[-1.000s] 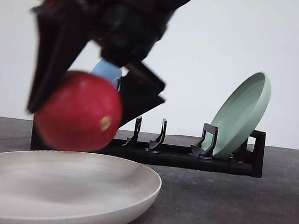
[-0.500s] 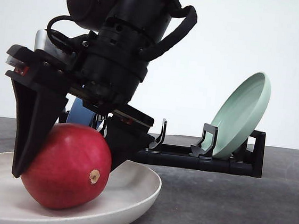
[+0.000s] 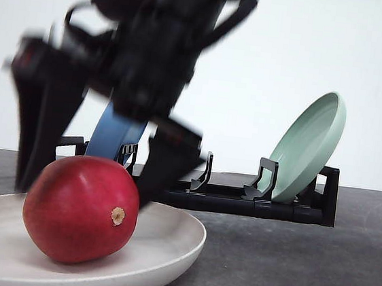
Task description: Place pomegranate in white plate
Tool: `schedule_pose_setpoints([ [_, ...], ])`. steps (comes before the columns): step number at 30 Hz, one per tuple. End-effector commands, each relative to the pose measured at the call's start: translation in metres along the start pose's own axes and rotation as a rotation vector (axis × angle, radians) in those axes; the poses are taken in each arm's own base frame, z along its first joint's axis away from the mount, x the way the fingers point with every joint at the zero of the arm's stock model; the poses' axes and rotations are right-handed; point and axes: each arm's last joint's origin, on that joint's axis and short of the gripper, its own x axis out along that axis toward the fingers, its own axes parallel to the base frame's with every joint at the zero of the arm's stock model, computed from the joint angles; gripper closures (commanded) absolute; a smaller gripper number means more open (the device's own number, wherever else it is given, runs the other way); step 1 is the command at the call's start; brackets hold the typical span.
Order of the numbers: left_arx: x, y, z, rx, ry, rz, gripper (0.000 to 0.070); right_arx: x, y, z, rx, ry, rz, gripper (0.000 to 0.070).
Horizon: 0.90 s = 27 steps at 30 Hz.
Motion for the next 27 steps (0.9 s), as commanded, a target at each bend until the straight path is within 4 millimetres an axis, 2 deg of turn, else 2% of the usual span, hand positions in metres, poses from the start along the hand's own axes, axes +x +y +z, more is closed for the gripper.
schedule_pose_setpoints([
  [1, 0.0, -0.001, 0.001, -0.004, -0.006, -0.009, 0.0062, -0.031, 0.008, 0.005, -0.061, -0.065, 0.007, 0.0],
  [4, 0.0, -0.001, 0.001, -0.004, -0.006, -0.009, 0.0062, -0.077, 0.009, -0.002, -0.084, -0.129, 0.003, 0.0],
  [7, 0.0, -0.001, 0.002, -0.005, -0.009, -0.003, 0.0062, -0.12, 0.01, -0.019, -0.107, -0.202, -0.006, 0.0],
  [11, 0.0, 0.0, 0.002, -0.007, -0.022, 0.019, 0.0062, -0.174, 0.009, -0.057, -0.1, -0.261, -0.054, 0.0],
  [15, 0.0, 0.0, 0.003, -0.014, -0.041, 0.031, 0.0062, -0.212, 0.01, -0.1, -0.081, -0.345, -0.132, 0.0],
  [21, 0.0, -0.002, 0.007, -0.032, -0.079, 0.014, 0.0063, -0.24, 0.012, -0.165, -0.085, -0.527, -0.207, 0.0],
  [27, -0.001, -0.003, 0.01, -0.022, -0.109, 0.022, 0.0063, -0.236, 0.011, -0.215, -0.072, -0.79, -0.186, 0.0],
])
